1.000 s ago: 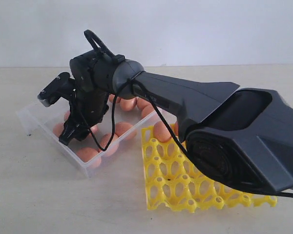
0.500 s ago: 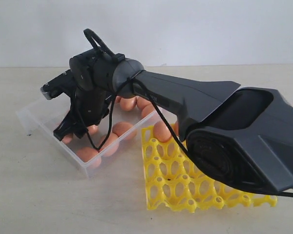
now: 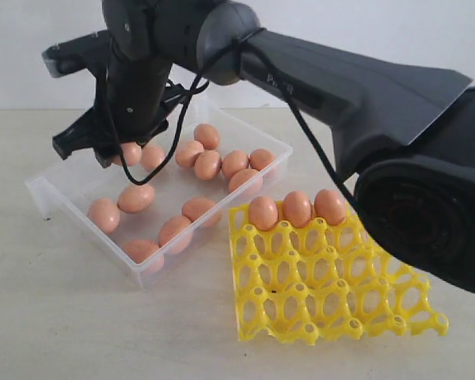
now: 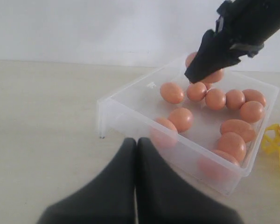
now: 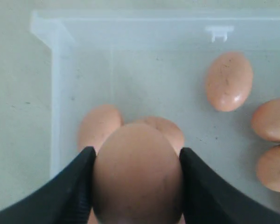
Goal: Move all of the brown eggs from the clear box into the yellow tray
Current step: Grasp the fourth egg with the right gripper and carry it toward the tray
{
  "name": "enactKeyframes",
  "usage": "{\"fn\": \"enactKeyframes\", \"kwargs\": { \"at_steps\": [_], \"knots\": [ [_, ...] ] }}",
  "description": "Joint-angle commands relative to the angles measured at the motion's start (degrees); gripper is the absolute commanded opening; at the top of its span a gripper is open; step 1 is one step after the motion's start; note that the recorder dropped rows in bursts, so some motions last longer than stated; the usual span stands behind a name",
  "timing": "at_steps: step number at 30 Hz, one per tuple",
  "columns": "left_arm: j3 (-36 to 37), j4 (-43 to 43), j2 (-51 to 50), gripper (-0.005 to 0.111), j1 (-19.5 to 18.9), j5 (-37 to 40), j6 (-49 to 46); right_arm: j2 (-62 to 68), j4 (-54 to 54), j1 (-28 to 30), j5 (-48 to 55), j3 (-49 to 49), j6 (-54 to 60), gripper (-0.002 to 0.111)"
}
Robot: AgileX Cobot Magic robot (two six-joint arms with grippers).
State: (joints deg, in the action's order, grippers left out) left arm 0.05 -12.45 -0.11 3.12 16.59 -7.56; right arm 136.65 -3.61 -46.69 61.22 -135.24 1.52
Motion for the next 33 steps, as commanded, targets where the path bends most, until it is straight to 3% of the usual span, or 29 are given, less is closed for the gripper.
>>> {"fn": "enactKeyframes", "kwargs": {
  "at_steps": [1, 6, 10, 16, 18, 23, 28, 30, 33],
  "knots": [
    [-0.05, -0.22, 0.11, -0.004, -0.18, -0.31, -0.02, -3.38, -3.55, -1.13, -3.65, -0.33, -0.18, 0.000],
    [-0.05, -0.22, 0.11, -0.004, -0.18, -0.31, -0.02, -7.15, -3.94, -5.43, -15.77, 3.03, 1.24, 0.000],
    [-0.05, -0.22, 0.11, -0.004, -0.18, -0.31, -0.02, -13.20, -0.24, -9.00, -28.93, 13.70, 2.79, 0.000],
    [-0.05, -0.22, 0.11, -0.004, -0.18, -0.31, -0.02, -29.67, 1.16, -8.96, -54.90, 45.24, 1.65, 0.000],
    [-0.05, -0.22, 0.11, -0.004, -0.18, -0.31, -0.02, -36.46, 1.06, -7.40, -64.76, 60.00, 0.65, 0.000],
    [-0.05, -0.22, 0.11, -0.004, -0.18, -0.31, -0.02, -50.95, -3.89, 1.05, -81.41, 84.64, -1.52, 0.000],
    [-0.05, -0.22, 0.11, -0.004, -0.18, -0.31, -0.02, -62.14, -4.66, 13.28, -85.94, 96.87, -9.11, 0.000],
    [-0.05, -0.22, 0.11, -0.004, -0.18, -0.31, -0.02, -64.34, 0.46, 18.83, -85.75, 98.13, -12.66, 0.000],
    [-0.05, -0.22, 0.11, -0.004, -0.18, -0.31, -0.02, -64.84, 18.80, 28.30, -86.69, 97.85, -28.21, 0.000]
  ]
}}
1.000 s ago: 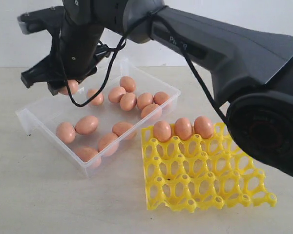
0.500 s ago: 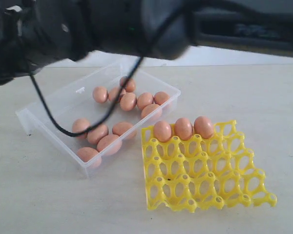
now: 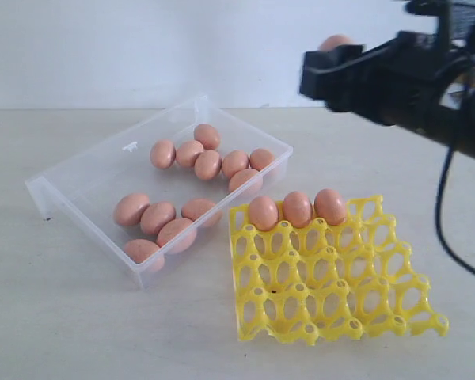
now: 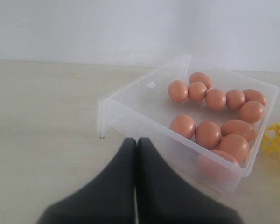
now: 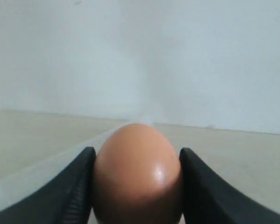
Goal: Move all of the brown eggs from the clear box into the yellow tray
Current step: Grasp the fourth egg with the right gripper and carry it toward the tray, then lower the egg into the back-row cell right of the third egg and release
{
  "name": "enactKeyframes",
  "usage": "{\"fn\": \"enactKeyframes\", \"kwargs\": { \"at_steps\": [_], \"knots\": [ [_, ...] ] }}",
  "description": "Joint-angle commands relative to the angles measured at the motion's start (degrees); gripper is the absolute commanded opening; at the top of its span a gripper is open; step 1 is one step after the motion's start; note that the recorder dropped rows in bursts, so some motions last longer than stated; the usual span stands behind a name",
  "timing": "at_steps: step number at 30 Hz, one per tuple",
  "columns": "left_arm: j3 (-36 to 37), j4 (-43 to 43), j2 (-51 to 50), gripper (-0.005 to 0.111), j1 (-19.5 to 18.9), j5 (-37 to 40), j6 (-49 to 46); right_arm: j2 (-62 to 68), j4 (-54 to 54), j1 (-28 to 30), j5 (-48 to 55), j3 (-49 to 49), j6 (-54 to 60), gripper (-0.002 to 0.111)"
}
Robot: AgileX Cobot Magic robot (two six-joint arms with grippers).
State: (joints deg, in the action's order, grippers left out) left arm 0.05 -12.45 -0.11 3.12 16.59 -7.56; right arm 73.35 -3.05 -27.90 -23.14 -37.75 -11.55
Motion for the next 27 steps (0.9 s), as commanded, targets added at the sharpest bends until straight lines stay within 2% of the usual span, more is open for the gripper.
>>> {"fn": "enactKeyframes", "kwargs": {
  "at_steps": [1, 5, 7, 9, 12, 17, 24, 27],
  "knots": [
    [-0.05, -0.22, 0.11, -0.004, -0.18, -0.31, -0.02, -0.92, 27.34, 12.76, -4.75, 0.09, -23.52, 0.000],
    [-0.05, -0.22, 0.11, -0.004, -0.18, -0.31, -0.02, 5.75, 66.01, 26.61, -24.83, -4.12, -60.54, 0.000],
    [-0.05, -0.22, 0.11, -0.004, -0.18, -0.31, -0.02, 10.58, 77.49, 31.98, -38.48, -7.36, -68.72, 0.000],
    [-0.05, -0.22, 0.11, -0.004, -0.18, -0.31, -0.02, 15.36, 83.64, 35.68, -46.82, -9.96, -72.99, 0.000],
    [-0.05, -0.22, 0.11, -0.004, -0.18, -0.31, -0.02, 19.63, 84.76, 38.62, -46.82, -10.68, -74.01, 0.000],
    [-0.05, -0.22, 0.11, -0.004, -0.18, -0.31, -0.02, 23.21, 86.15, 38.52, -45.83, -10.68, -74.01, 0.000],
    [-0.05, -0.22, 0.11, -0.004, -0.18, -0.31, -0.02, 25.77, 100.62, 38.00, -32.60, -10.68, -75.12, 0.000],
    [-0.05, -0.22, 0.11, -0.004, -0.18, -0.31, -0.02, 26.73, 101.21, 38.00, -28.85, -10.68, -75.38, 0.000]
  ]
}}
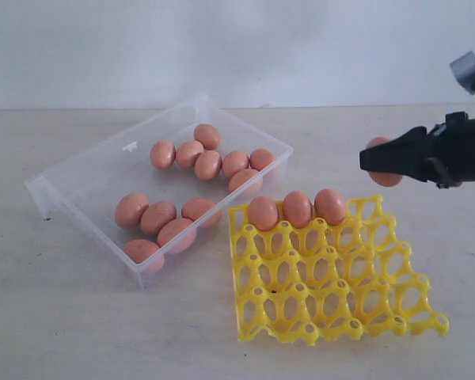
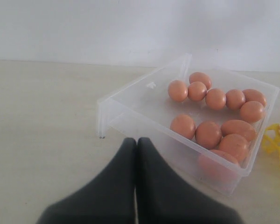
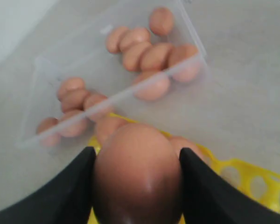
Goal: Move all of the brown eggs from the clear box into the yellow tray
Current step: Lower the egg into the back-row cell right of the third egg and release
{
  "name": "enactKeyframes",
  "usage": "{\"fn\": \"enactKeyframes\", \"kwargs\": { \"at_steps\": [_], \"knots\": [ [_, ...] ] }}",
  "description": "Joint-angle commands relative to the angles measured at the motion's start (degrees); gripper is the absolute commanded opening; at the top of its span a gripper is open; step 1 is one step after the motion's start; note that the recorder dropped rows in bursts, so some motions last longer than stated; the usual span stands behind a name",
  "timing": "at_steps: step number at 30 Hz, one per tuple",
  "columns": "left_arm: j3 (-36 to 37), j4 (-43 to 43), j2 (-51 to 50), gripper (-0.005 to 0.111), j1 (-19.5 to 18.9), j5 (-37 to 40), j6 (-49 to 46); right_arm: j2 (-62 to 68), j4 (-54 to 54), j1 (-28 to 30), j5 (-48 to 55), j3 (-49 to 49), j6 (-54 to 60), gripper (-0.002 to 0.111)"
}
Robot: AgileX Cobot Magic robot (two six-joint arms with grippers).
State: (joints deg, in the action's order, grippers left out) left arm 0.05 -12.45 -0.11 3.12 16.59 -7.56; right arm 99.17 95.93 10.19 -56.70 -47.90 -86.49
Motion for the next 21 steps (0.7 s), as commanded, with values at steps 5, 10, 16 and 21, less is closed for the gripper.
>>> {"fn": "enactKeyframes", "kwargs": {
  "at_steps": [5, 10, 16, 21],
  "knots": [
    [-0.05, -0.22, 0.11, -0.004, -0.18, -0.31, -0.02, 2.45, 1.63, -0.09, 4.55, -0.52, 6.71, 0.000],
    [-0.05, -0.22, 0.11, -0.004, -0.18, -0.31, -0.02, 6.75, -4.60, -0.09, 5.14, -0.52, 14.84, 0.000],
    [-0.05, -0.22, 0.11, -0.004, -0.18, -0.31, -0.02, 10.69, -8.32, -0.09, 3.99, -0.52, 20.16, 0.000],
    [-0.05, -0.22, 0.11, -0.004, -0.18, -0.31, -0.02, 13.54, -13.94, -0.09, 2.56, -0.52, 24.55, 0.000]
  ]
}}
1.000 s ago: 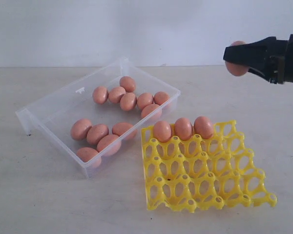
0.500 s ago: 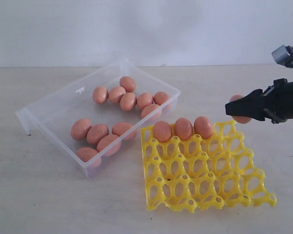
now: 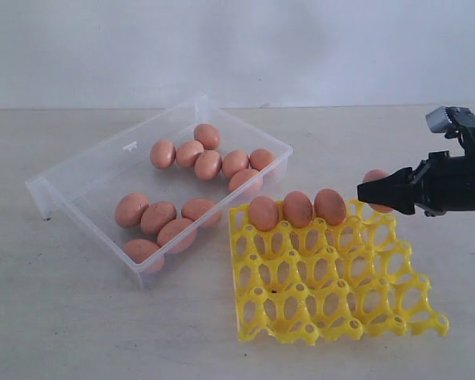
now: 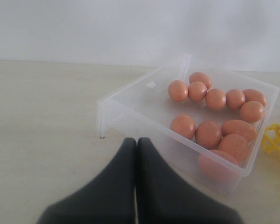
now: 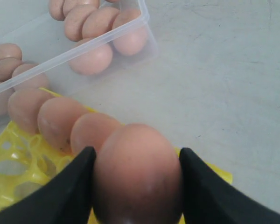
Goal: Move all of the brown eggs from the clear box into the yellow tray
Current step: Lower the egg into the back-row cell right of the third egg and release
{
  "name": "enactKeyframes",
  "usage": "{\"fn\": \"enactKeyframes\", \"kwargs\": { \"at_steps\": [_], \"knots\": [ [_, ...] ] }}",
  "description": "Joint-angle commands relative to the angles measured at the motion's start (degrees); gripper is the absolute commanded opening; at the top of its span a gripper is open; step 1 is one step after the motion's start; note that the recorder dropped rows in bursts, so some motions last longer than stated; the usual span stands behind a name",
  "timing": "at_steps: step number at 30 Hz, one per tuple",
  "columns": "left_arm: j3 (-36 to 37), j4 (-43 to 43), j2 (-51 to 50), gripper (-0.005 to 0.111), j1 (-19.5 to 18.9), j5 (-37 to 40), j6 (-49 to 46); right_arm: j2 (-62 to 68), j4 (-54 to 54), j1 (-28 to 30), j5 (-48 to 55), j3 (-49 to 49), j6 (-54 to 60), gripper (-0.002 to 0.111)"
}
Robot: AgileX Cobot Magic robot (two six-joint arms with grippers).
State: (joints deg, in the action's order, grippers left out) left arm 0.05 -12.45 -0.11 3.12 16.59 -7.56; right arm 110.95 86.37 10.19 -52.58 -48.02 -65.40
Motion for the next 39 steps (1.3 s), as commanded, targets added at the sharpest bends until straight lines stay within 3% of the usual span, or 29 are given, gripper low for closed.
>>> {"fn": "enactKeyframes", "kwargs": {
  "at_steps": [1, 12, 27, 29, 34, 36, 39],
  "knots": [
    [-0.05, -0.22, 0.11, -0.004, -0.18, -0.31, -0.02, 1.75, -4.38, -0.09, -1.68, -0.40, 3.45, 0.000],
    [-0.05, -0.22, 0.11, -0.004, -0.18, -0.31, -0.02, 3.55, -5.57, -4.53, -1.68, -0.63, 9.68, 0.000],
    [-0.05, -0.22, 0.11, -0.004, -0.18, 0.84, -0.02, 3.55, -7.89, -4.67, 1.95, -0.63, 9.82, 0.002],
    [-0.05, -0.22, 0.11, -0.004, -0.18, 0.84, -0.02, 3.55, -8.84, -4.67, 1.95, -0.63, 10.06, 0.007],
    [-0.05, 3.50, 0.11, -0.004, -0.18, 0.83, -0.02, 3.55, -9.49, -4.67, 1.95, -0.63, 10.54, 0.050],
    [-0.05, 5.34, 0.11, -0.004, -0.18, 0.83, -0.02, 3.55, -9.49, -4.67, 1.95, -0.63, 10.41, 0.057],
    [-0.05, 9.32, 0.11, -0.004, -0.18, 0.64, -0.02, 3.55, -9.49, -4.67, 1.95, -0.63, 10.41, 0.057]
  ]
}}
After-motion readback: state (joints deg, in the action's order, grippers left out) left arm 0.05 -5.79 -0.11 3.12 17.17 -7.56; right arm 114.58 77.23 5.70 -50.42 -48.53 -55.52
